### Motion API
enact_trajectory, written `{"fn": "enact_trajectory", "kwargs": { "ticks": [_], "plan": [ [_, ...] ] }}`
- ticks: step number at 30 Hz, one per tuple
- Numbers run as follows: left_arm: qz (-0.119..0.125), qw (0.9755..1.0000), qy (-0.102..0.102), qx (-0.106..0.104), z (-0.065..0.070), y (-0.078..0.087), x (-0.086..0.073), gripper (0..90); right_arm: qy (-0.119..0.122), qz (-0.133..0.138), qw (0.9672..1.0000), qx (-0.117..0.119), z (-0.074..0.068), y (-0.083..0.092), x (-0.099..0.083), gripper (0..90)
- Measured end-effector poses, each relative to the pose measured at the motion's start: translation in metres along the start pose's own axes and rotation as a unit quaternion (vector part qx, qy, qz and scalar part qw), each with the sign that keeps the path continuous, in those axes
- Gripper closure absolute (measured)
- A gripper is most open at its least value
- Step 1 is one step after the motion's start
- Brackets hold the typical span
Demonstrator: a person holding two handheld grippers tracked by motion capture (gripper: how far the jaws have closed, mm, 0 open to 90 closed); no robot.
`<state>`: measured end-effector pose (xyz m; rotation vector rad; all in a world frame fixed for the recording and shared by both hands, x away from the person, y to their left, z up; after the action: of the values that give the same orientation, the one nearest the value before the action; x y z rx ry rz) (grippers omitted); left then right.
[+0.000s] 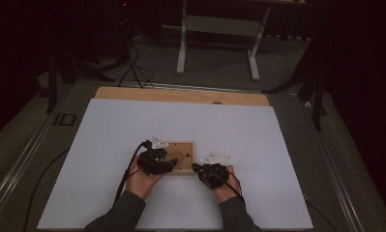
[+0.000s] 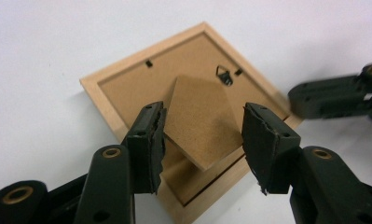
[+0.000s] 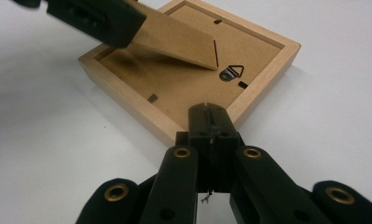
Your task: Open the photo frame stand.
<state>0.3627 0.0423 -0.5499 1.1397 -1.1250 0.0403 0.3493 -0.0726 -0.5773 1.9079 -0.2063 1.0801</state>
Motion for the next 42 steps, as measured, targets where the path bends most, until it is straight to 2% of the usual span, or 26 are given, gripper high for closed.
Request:
{"fn": "enact_trajectory", "kwargs": {
  "ticks": [2, 5, 6, 8, 10, 11, 14, 19, 21, 27, 29, 34, 39, 42],
  "plan": [
    [-0.002, 1.0, 0.006, -0.006, 0.0, -0.001, 0.0, 49.0, 0.0, 0.0, 1.0, 0.0, 0.0, 0.0, 0.0, 89.7],
    [-0.018, 0.9997, 0.006, -0.019, 0.001, -0.004, -0.006, 45.1, 0.0, 0.0, 1.0, 0.0, 0.0, 0.0, 0.0, 89.7],
    [-0.023, 0.9995, 0.009, -0.02, 0.001, -0.006, -0.009, 44.2, 0.0, 0.0, 1.0, 0.001, 0.0, 0.0, 0.0, 89.7],
    [-0.041, 0.999, 0.014, -0.005, -0.002, -0.008, -0.014, 40.9, 0.0, 0.0, 1.0, 0.0, 0.0, 0.0, 0.0, 89.7],
    [-0.046, 0.9986, 0.018, -0.017, -0.001, -0.01, -0.017, 40.3, 0.001, 0.0, 1.0, 0.0, 0.0, 0.0, 0.0, 89.7],
    [-0.051, 0.9984, 0.016, -0.017, -0.001, -0.011, -0.019, 40.1, 0.001, 0.0, 1.0, 0.0, 0.0, 0.0, 0.0, 89.7],
    [-0.048, 0.998, 0.027, -0.031, 0.001, -0.012, -0.017, 40.6, 0.002, 0.0, 1.0, -0.001, 0.0, 0.0, 0.0, 89.7],
    [-0.034, 0.9958, 0.072, -0.046, -0.002, -0.009, -0.009, 44.9, 0.002, 0.0, 1.0, -0.001, 0.0, 0.0, 0.0, 89.6],
    [-0.031, 0.9949, 0.079, -0.053, -0.003, -0.008, -0.006, 46.1, 0.003, 0.0, 1.0, -0.001, 0.0, 0.0, 0.0, 89.6],
    [-0.041, 0.9937, 0.085, -0.061, -0.002, -0.01, -0.004, 49.7, 0.004, 0.001, 1.0, -0.001, 0.0, 0.0, 0.0, 89.5],
    [-0.043, 0.9924, 0.095, -0.066, -0.003, -0.012, -0.004, 50.1, 0.004, 0.001, 1.0, -0.001, 0.0, 0.0, 0.0, 89.5],
    [-0.058, 0.99, 0.102, -0.079, -0.002, -0.019, -0.008, 50.8, 0.003, 0.001, 1.0, 0.0, 0.0, 0.0, 0.0, 89.3],
    [-0.06, 0.9903, 0.098, -0.078, -0.002, -0.018, -0.007, 53.4, 0.003, 0.0, 1.0, 0.0, 0.0, 0.0, 0.0, 89.2],
    [-0.058, 0.9923, 0.086, -0.067, -0.002, -0.018, -0.006, 53.4, 0.005, 0.001, 1.0, 0.0, 0.0, 0.0, 0.0, 88.9]
  ]
}}
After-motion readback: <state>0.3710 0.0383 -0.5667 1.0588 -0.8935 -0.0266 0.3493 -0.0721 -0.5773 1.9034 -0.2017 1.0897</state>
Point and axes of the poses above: each handheld gripper's, and its own axes: y roughly backward along the jaws, x roughly out of its top, z roughly to its right, the point moved 10 cm from there along -y, roughly forward along the jaws, and after that the axes turned 13 degrees about -y, right-handed, at the moved point
